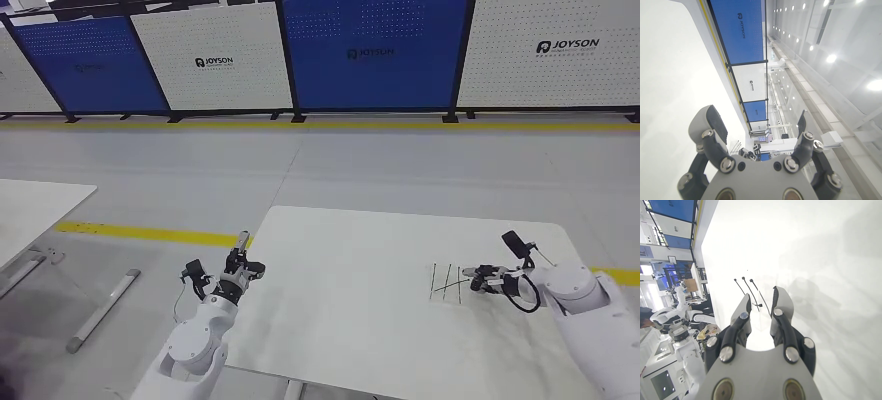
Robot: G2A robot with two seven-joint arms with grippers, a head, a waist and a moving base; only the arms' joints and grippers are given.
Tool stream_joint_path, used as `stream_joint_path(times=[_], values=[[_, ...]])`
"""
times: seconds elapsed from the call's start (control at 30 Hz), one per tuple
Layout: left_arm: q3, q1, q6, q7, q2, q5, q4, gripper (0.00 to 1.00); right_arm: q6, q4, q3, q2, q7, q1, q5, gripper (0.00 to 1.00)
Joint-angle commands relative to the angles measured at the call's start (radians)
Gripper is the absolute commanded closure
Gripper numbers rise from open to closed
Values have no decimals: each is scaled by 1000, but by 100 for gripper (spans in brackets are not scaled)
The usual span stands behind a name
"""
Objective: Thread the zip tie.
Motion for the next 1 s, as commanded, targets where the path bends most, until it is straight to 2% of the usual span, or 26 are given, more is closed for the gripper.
stream_joint_path(times=[0.0,0.27,0.33,0.5,0.57,0.67,0.77,0.97], values=[[0,0,0,0,0,0,0,0,1,-1,-1,0,0,0,-2,73],[0,0,0,0,0,0,0,0,2,0,-1,0,-1,1,-3,78],[0,0,0,0,0,0,0,0,1,-1,-1,0,-1,1,-4,83],[0,0,0,0,0,0,0,0,2,-4,-3,0,0,1,-10,80],[0,0,0,0,0,0,0,0,3,-5,-3,0,0,1,-11,84],[0,0,0,0,0,0,0,0,5,-5,-5,0,1,2,-14,82],[0,0,0,0,0,0,0,0,7,-6,-6,0,1,2,-17,85],[0,0,0,0,0,0,0,0,12,-6,-13,-2,1,4,-23,85]])
